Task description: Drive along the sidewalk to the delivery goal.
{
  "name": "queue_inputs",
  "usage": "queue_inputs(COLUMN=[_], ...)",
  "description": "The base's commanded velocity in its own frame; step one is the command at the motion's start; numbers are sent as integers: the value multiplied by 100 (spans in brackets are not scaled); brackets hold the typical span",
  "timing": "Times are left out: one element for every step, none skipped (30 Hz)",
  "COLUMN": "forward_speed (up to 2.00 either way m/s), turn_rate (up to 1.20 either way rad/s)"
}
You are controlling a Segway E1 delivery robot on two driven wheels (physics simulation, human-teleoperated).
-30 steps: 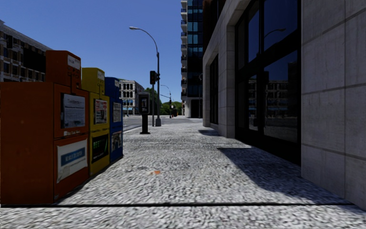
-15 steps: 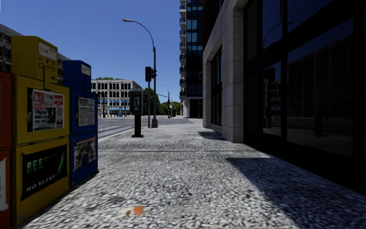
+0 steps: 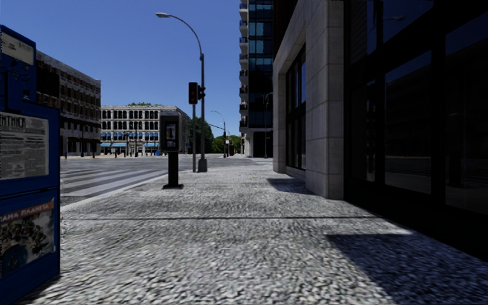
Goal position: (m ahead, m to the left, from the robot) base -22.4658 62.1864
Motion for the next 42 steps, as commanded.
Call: queue_inputs(forward_speed=[199,199,199,198,198,198,200,200,200,200,200,200,200,200,200,200,200,200,200,200,200,200,200,200,200,200,200,200,200,200,200,200,200,200,200,200,200,200,200,200,200,200], turn_rate=[0,0,0,0,0,0,0,0,0,0,0,0,0,0,0,0,0,0,0,0,0,0,0,0,0,0,0,0,0,0,0,0,0,0,0,0,0,0,0,0,0,0])
